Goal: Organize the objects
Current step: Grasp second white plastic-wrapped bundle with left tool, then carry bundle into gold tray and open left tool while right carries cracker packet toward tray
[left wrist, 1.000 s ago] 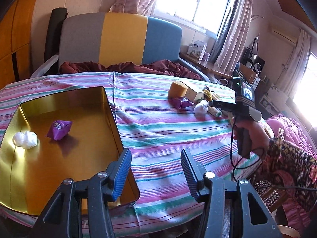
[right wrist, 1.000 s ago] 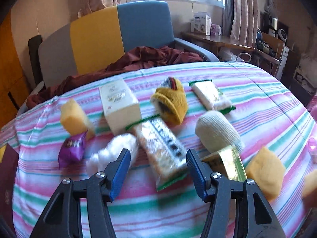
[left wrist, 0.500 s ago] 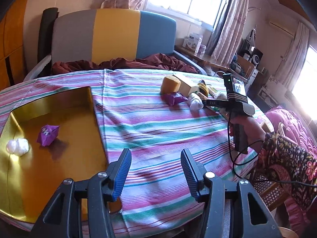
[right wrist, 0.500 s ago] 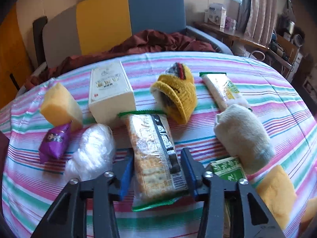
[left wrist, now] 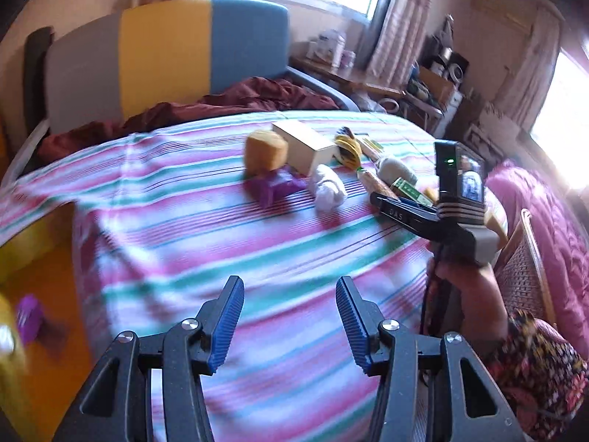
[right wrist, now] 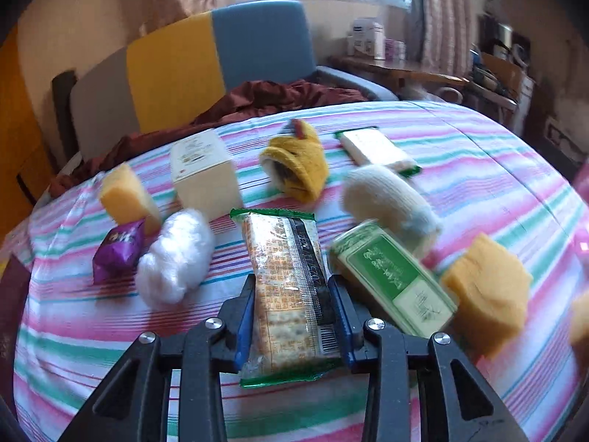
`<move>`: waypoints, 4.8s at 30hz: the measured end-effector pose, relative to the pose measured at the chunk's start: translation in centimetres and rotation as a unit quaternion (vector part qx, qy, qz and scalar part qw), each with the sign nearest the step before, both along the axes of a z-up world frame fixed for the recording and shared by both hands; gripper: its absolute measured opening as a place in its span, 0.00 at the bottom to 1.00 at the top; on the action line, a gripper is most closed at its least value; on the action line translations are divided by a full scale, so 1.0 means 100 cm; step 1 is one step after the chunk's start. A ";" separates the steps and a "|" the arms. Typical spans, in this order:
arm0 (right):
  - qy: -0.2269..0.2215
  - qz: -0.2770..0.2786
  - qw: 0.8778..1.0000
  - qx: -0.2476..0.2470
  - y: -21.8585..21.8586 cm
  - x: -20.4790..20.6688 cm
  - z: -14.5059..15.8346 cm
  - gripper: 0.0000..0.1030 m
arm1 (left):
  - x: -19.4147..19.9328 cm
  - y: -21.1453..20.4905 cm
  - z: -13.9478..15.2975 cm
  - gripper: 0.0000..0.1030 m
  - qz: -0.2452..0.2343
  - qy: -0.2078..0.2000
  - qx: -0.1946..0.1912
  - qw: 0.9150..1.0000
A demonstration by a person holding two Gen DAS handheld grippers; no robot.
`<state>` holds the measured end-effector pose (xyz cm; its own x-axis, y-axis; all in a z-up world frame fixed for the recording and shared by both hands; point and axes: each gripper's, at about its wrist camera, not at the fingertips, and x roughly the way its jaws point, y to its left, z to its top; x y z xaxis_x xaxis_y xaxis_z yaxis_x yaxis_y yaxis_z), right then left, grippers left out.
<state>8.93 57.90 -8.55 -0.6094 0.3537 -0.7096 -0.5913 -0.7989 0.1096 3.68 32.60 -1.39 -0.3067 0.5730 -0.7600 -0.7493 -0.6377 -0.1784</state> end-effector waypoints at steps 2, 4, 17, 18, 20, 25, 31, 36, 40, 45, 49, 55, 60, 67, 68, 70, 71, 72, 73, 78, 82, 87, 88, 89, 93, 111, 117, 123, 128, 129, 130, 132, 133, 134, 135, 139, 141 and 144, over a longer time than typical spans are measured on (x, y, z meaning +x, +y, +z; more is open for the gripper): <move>0.007 -0.025 1.000 -0.005 0.006 0.005 0.000 0.36 | -0.009 0.019 -0.006 0.51 -0.008 -0.026 0.011 1.000; 0.016 -0.032 0.999 -0.015 0.011 0.008 -0.001 0.36 | -0.016 0.036 -0.011 0.51 -0.006 -0.037 0.011 0.999; 0.047 -0.048 0.997 -0.037 0.018 0.020 -0.004 0.37 | -0.061 0.128 -0.056 0.50 -0.004 -0.116 0.021 0.993; 0.048 -0.048 0.997 -0.038 0.018 0.020 -0.004 0.37 | -0.064 0.133 -0.058 0.50 -0.003 -0.116 0.021 0.993; 0.050 -0.048 0.997 -0.039 0.018 0.021 -0.004 0.37 | -0.067 0.140 -0.059 0.50 0.002 -0.109 0.022 0.994; 0.052 -0.048 0.997 -0.041 0.018 0.022 -0.005 0.38 | -0.072 0.157 -0.066 0.49 0.000 -0.085 0.012 0.996; 0.053 -0.048 0.997 -0.039 0.017 0.022 -0.005 0.38 | -0.062 0.145 -0.074 0.34 -0.024 -0.052 0.034 0.998; 0.049 -0.049 0.997 -0.035 0.017 0.020 -0.005 0.38 | -0.060 0.121 -0.074 0.33 -0.005 -0.049 0.049 0.998; 0.045 -0.049 0.997 -0.030 0.016 0.019 -0.004 0.38 | -0.050 0.105 -0.074 0.33 -0.003 -0.044 0.054 0.998; 0.035 -0.046 0.998 -0.009 0.010 0.016 -0.002 0.37 | -0.041 0.088 -0.074 0.33 0.001 -0.043 0.065 0.997; 0.032 -0.032 0.999 0.028 -0.003 0.012 0.004 0.37 | -0.040 0.075 -0.075 0.33 0.010 -0.047 0.077 0.996; 0.018 0.003 0.996 0.091 -0.029 0.001 0.011 0.37 | -0.032 0.059 -0.077 0.33 0.019 -0.047 0.087 0.995; 0.013 0.022 0.993 0.115 -0.040 -0.004 0.013 0.37 | -0.030 0.054 -0.079 0.33 0.020 -0.057 0.097 0.993; 0.006 0.021 0.993 0.112 -0.038 -0.006 0.010 0.37 | -0.022 0.042 -0.081 0.33 0.017 -0.065 0.108 0.992; 0.005 0.021 0.993 0.112 -0.038 -0.007 0.010 0.37 | -0.019 0.040 -0.080 0.33 0.017 -0.059 0.107 0.992; 0.006 0.020 0.993 0.113 -0.038 -0.006 0.010 0.37 | -0.015 0.036 -0.078 0.33 0.018 -0.055 0.103 0.993; 0.007 0.021 0.993 0.115 -0.039 -0.006 0.011 0.37 | -0.014 0.034 -0.077 0.33 0.019 -0.055 0.104 0.993; 0.006 0.021 0.993 0.117 -0.040 -0.007 0.011 0.37 | -0.012 0.030 -0.076 0.33 0.021 -0.057 0.104 0.993; 0.004 0.021 0.993 0.119 -0.041 -0.007 0.010 0.37 | -0.012 0.026 -0.077 0.33 0.023 -0.059 0.105 0.992; -0.006 0.027 0.991 0.132 -0.046 -0.010 0.009 0.37 | -0.003 0.007 -0.076 0.33 0.023 -0.063 0.112 0.991; -0.009 0.037 0.989 0.145 -0.053 -0.012 0.009 0.37 | 0.003 -0.007 -0.074 0.33 0.024 -0.073 0.116 0.990; -0.020 0.050 0.985 0.163 -0.061 -0.016 0.008 0.37 | 0.010 -0.033 -0.058 0.33 0.027 -0.064 0.136 0.988; -0.022 0.052 0.985 0.165 -0.062 -0.016 0.008 0.37 | 0.012 -0.038 -0.054 0.33 0.027 -0.056 0.138 0.988; -0.024 0.056 0.984 0.170 -0.064 -0.017 0.008 0.37 | 0.015 -0.043 -0.050 0.33 0.028 -0.047 0.139 0.989; -0.026 0.064 0.982 0.177 -0.068 -0.018 0.008 0.37 | 0.023 -0.067 -0.037 0.33 0.034 -0.017 0.143 0.989; -0.028 0.109 0.967 0.227 -0.101 -0.015 0.009 0.37 | -0.014 -0.198 -0.023 0.33 0.165 0.003 0.143 0.976; -0.040 0.122 0.961 0.244 -0.110 -0.019 0.007 0.37 | -0.028 -0.237 -0.027 0.33 0.205 -0.009 0.142 0.968; -0.038 0.146 0.958 0.244 -0.121 -0.016 0.010 0.37 | -0.041 -0.272 -0.033 0.33 0.251 -0.027 0.123 0.960; -0.008 0.163 0.964 0.210 -0.143 -0.007 0.025 0.37 | -0.053 -0.289 -0.037 0.33 0.271 -0.042 0.109 0.955; 0.005 0.166 0.967 0.193 -0.151 -0.005 0.031 0.37 | -0.055 -0.290 -0.037 0.33 0.274 -0.046 0.103 0.955; 0.014 0.169 0.969 0.182 -0.157 -0.004 0.035 0.37 | -0.055 -0.292 -0.038 0.33 0.275 -0.049 0.099 0.955; 0.040 0.183 0.970 0.156 -0.175 -0.001 0.047 0.37 | -0.058 -0.296 -0.041 0.33 0.278 -0.059 0.082 0.955; 0.051 0.191 0.969 0.148 -0.184 0.000 0.052 0.37 | -0.058 -0.298 -0.041 0.33 0.281 -0.063 0.079 0.954; 0.062 0.201 0.967 0.141 -0.194 0.001 0.058 0.37 | -0.059 -0.301 -0.042 0.33 0.282 -0.069 0.079 0.954; 0.074 0.215 0.965 0.133 -0.207 0.002 0.064 0.37 | -0.060 -0.305 -0.045 0.33 0.286 -0.077 0.075 0.952; 0.108 0.259 0.953 0.110 -0.248 0.004 0.082 0.37 | -0.065 -0.320 -0.047 0.33 0.313 -0.077 0.055 0.945; 0.118 0.278 0.948 0.101 -0.266 0.004 0.088 0.37 | -0.066 -0.326 -0.046 0.33 0.324 -0.075 0.047 0.942; 0.126 0.309 0.938 0.093 -0.292 0.003 0.097 0.37 | -0.067 -0.331 -0.046 0.36 0.347 -0.060 0.018 0.936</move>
<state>9.21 28.68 1.10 -0.8787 -0.0190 -0.4770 0.0166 -0.9998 0.0092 -3.05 -0.51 -6.01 -0.5276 0.2927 -0.7975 -0.1293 -0.9555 -0.2651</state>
